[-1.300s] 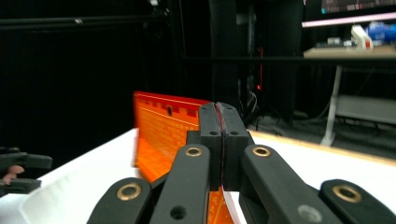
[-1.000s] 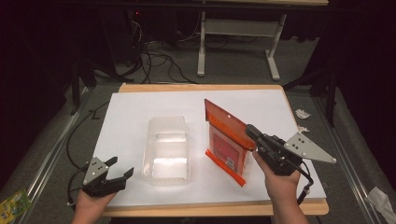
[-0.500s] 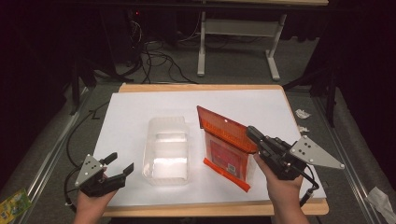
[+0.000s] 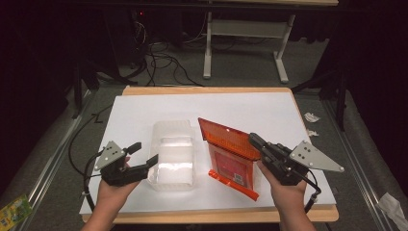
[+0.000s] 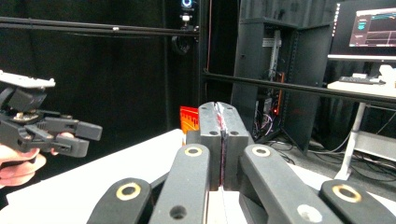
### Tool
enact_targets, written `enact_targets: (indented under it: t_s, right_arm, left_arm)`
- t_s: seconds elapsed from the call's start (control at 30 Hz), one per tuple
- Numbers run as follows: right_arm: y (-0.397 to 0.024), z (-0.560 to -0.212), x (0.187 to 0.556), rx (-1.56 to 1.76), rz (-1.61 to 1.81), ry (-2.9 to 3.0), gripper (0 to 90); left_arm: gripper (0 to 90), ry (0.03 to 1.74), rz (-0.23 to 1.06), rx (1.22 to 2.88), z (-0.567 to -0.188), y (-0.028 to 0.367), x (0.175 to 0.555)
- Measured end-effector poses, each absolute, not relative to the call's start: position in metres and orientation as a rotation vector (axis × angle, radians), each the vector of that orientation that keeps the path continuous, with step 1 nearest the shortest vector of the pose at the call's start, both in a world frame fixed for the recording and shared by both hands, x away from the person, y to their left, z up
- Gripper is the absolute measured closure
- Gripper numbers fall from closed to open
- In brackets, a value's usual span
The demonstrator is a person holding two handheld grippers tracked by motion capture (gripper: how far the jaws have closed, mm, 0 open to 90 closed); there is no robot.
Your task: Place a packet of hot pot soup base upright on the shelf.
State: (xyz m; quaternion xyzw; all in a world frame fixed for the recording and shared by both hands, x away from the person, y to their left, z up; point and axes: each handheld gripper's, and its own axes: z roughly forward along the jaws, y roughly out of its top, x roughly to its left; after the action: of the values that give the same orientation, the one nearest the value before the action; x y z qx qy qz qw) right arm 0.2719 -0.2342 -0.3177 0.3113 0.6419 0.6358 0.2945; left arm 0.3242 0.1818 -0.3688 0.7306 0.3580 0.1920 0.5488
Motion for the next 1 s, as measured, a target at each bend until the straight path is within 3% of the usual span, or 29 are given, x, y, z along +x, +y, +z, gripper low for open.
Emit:
enact_targets:
  t_s: [0.57, 0.7, 1.0]
  right_arm:
    - [-0.243, -0.322, 0.275, 0.854, 1.696, 1.700, 90.0]
    - [-0.244, -0.322, 0.275, 0.851, 1.705, 1.697, 90.0]
    - [-0.248, -0.325, 0.275, 0.858, 1.714, 1.689, 90.0]
  left_arm:
    - [22.1, 0.732, 0.322, 1.793, -0.358, 0.090, 0.374]
    - [20.3, 0.724, 0.225, 1.780, -0.359, 0.073, 0.390]
    - [28.5, 0.690, 0.065, 1.694, -0.362, 0.052, 0.403]
